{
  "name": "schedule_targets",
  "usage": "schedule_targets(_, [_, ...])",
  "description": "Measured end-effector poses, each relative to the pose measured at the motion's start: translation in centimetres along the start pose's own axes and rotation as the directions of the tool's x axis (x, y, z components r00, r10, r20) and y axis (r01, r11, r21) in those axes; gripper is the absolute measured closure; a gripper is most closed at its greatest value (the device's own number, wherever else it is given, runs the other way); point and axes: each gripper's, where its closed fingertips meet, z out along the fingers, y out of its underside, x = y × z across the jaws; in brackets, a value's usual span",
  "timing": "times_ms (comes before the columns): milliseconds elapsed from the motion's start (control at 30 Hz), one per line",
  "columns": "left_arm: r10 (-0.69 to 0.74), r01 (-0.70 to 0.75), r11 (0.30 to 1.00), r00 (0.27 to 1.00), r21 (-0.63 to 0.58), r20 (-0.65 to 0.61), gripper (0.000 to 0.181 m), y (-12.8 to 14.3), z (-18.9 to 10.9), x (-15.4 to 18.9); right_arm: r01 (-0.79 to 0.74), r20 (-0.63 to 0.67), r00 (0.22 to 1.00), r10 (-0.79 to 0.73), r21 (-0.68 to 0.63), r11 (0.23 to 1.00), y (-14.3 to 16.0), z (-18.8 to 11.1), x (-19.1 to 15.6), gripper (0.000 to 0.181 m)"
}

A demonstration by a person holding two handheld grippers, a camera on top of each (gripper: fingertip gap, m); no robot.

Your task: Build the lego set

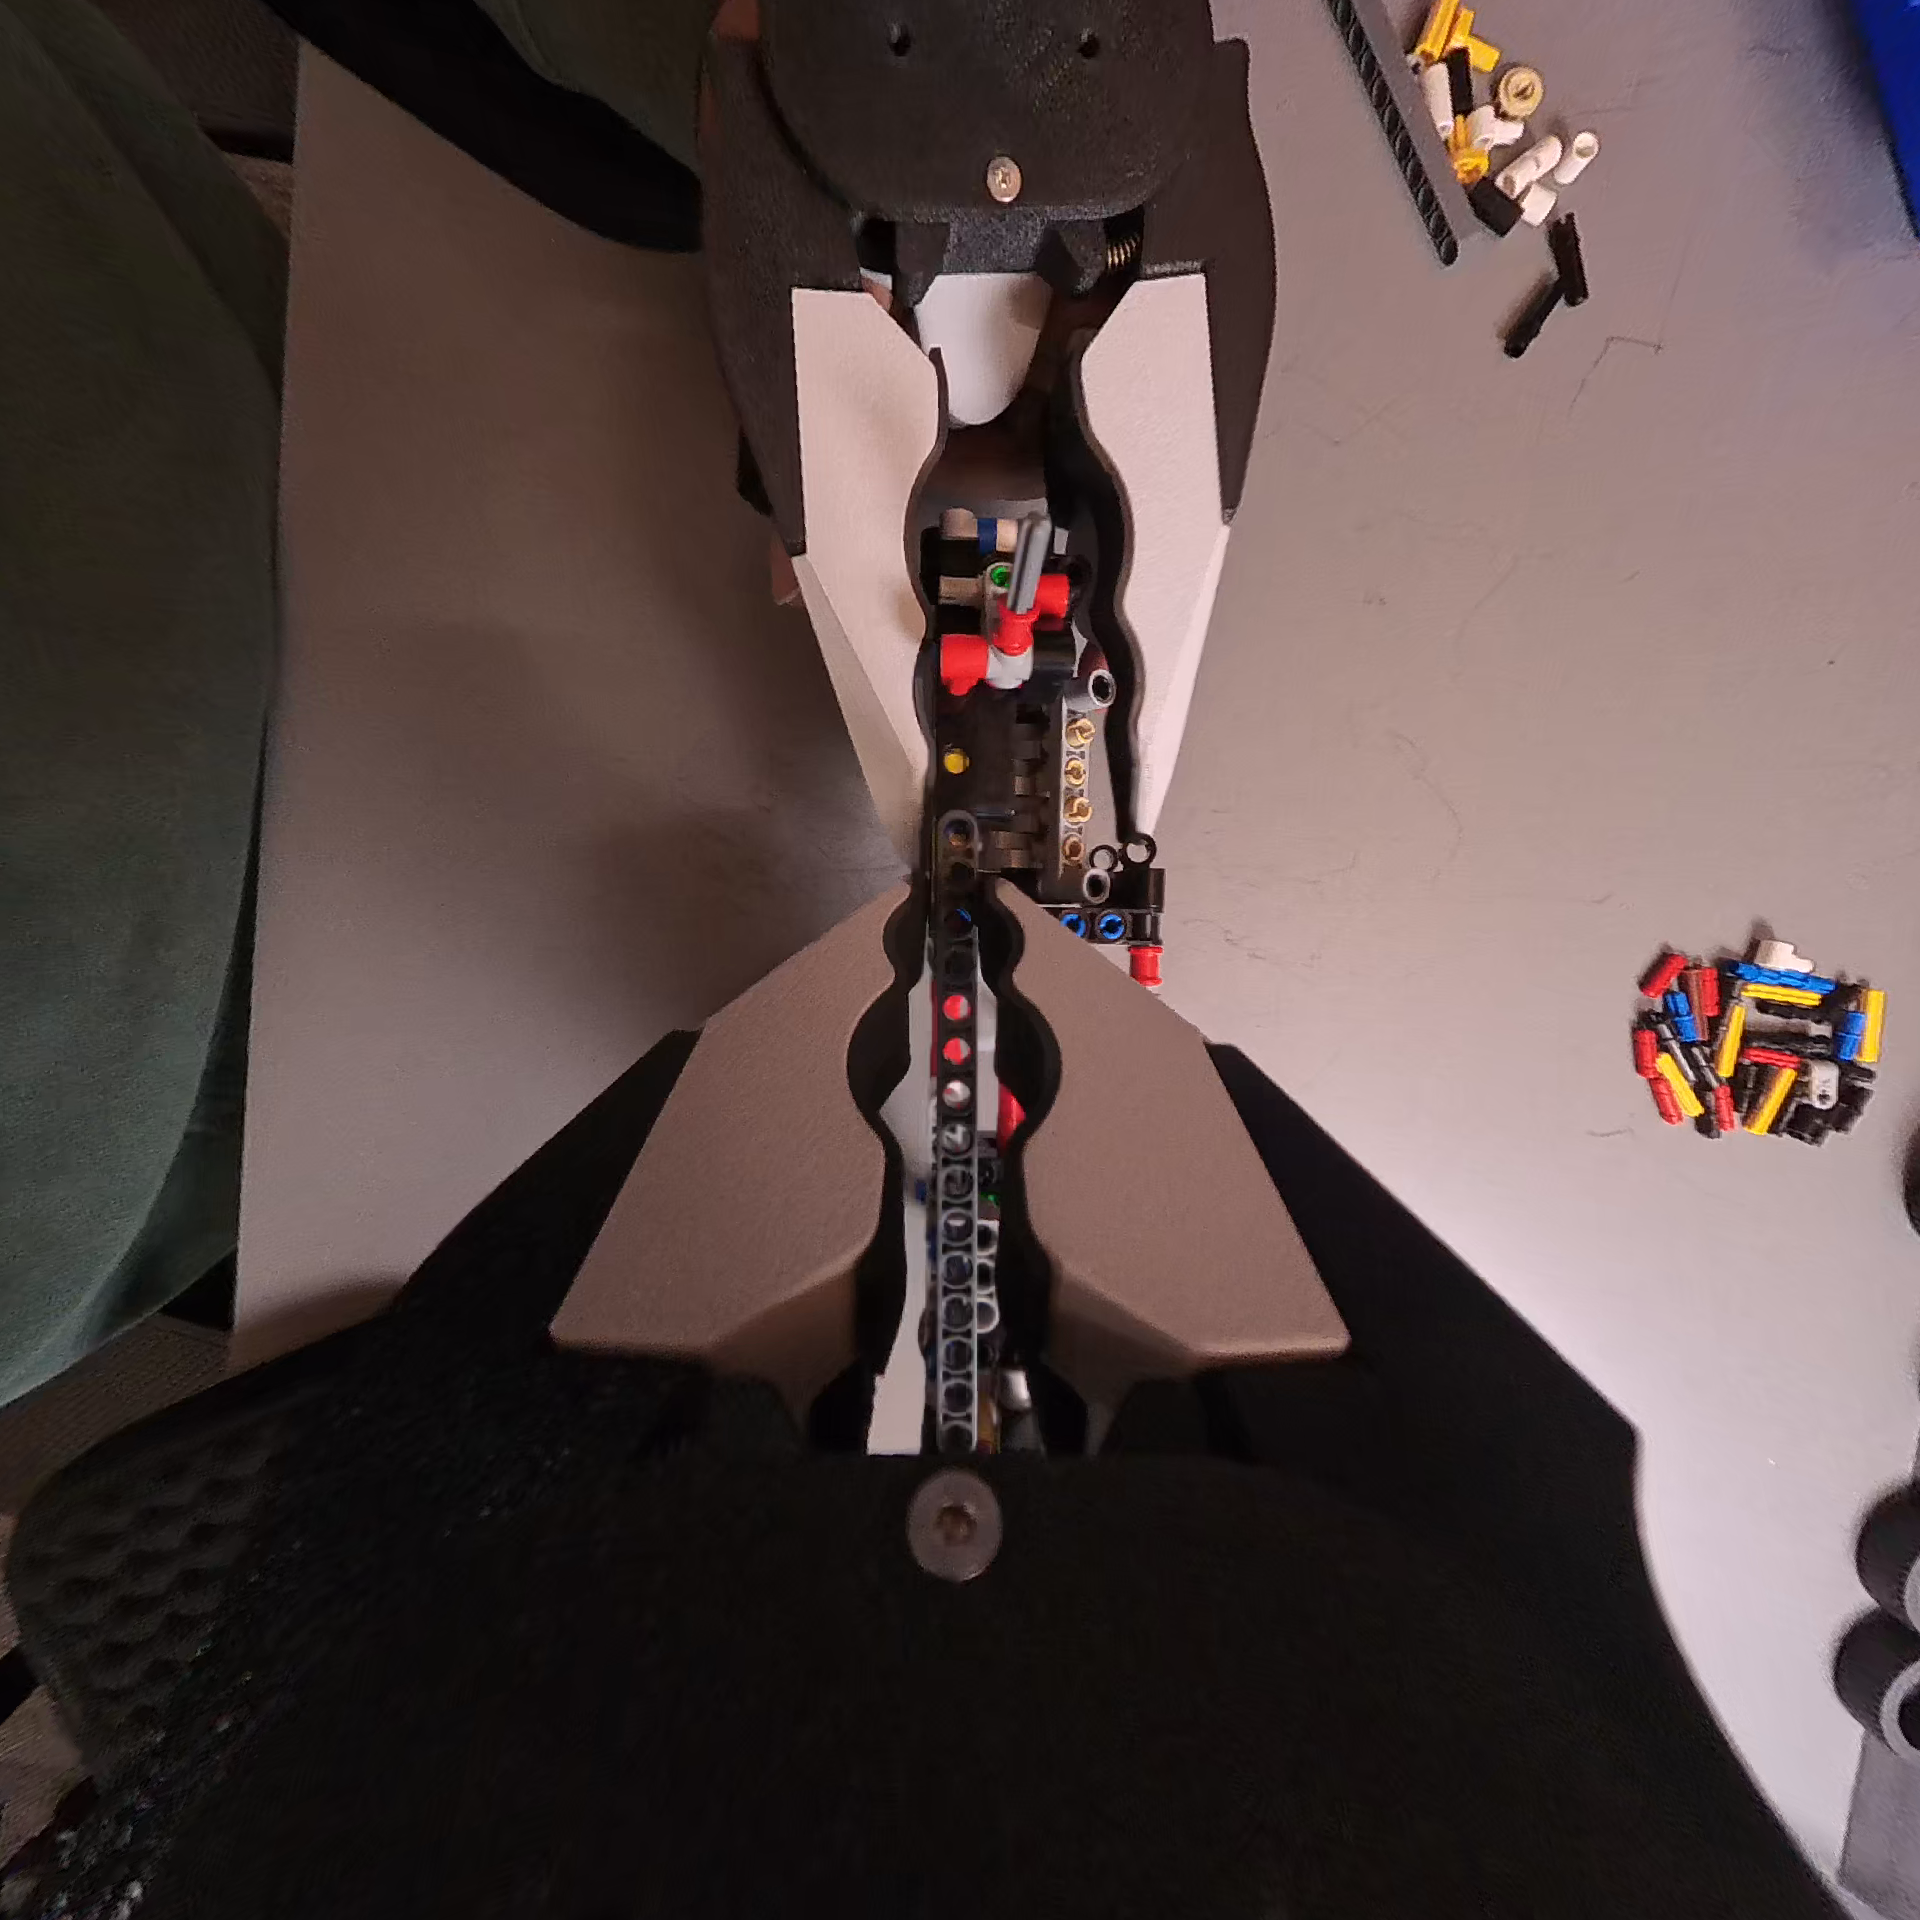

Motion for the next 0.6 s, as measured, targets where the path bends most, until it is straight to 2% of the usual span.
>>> schedule_targets(600, [0.036, -0.036, 0.999, 0.999, -0.009, 0.003, 0.142, -0.05, 0.33, 0.26, 0.009, -0.042, 0.999, -0.008, 0.032, 0.999, -0.56, -0.07, 0.04, 0.176])
